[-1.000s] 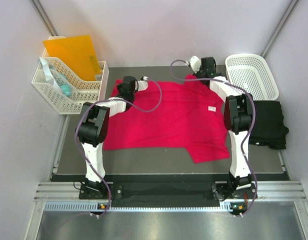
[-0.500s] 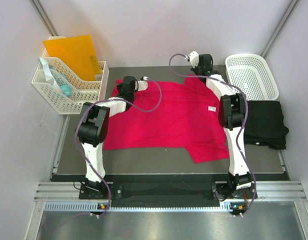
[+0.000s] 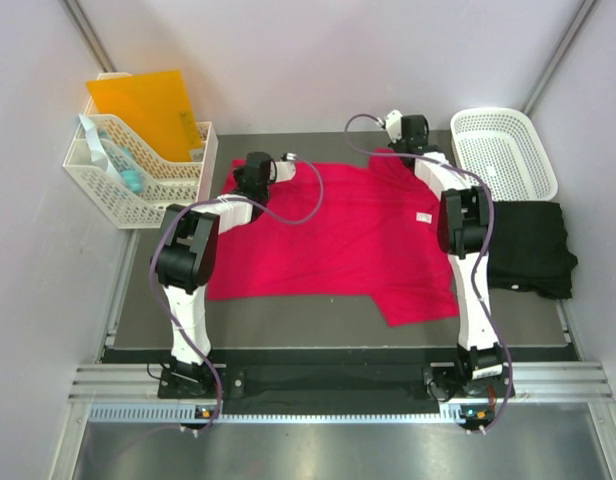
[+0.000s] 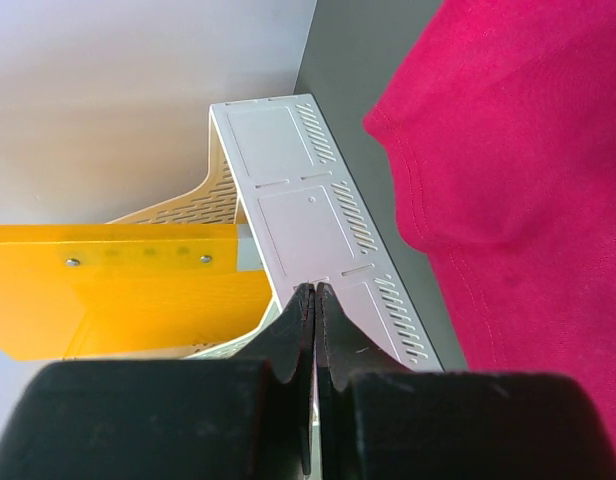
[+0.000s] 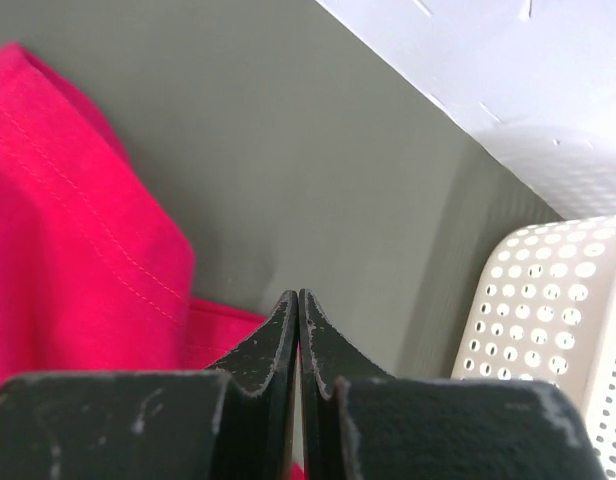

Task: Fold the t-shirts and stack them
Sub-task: Flatten the tshirt out

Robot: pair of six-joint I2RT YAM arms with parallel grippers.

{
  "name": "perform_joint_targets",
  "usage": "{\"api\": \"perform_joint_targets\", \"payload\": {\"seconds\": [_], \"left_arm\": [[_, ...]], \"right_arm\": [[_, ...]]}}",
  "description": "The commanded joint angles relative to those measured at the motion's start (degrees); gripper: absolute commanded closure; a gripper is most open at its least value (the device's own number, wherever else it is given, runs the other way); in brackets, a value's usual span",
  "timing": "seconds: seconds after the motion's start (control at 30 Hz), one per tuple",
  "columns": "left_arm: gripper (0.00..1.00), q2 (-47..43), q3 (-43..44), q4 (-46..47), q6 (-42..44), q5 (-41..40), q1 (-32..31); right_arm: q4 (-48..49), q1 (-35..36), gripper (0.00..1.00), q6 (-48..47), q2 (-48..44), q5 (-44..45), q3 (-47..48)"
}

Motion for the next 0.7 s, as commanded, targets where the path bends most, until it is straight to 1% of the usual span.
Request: {"api": "perform_joint_targets", "payload": {"seconds": [0.0,0.37,0.67], "left_arm": [[1.00,-1.12,1.56,2.89,0.05,-0.34,0.23],[1.00,-1.21,1.03,3.07,-0.56,-0.60,0.40],[1.00,-1.30,1.11,2.98,-0.65,-0.87,0.40]], "right_arm": [[1.25,-0.46,1.00,0.52,-2.53,1.76,-1.29],[-0.33,-0.46,1.00,0.87,-6.49,1.59,-4.28],[-1.64,-0.20,1.00,1.92,-8.60,1.42,-4.10]]}}
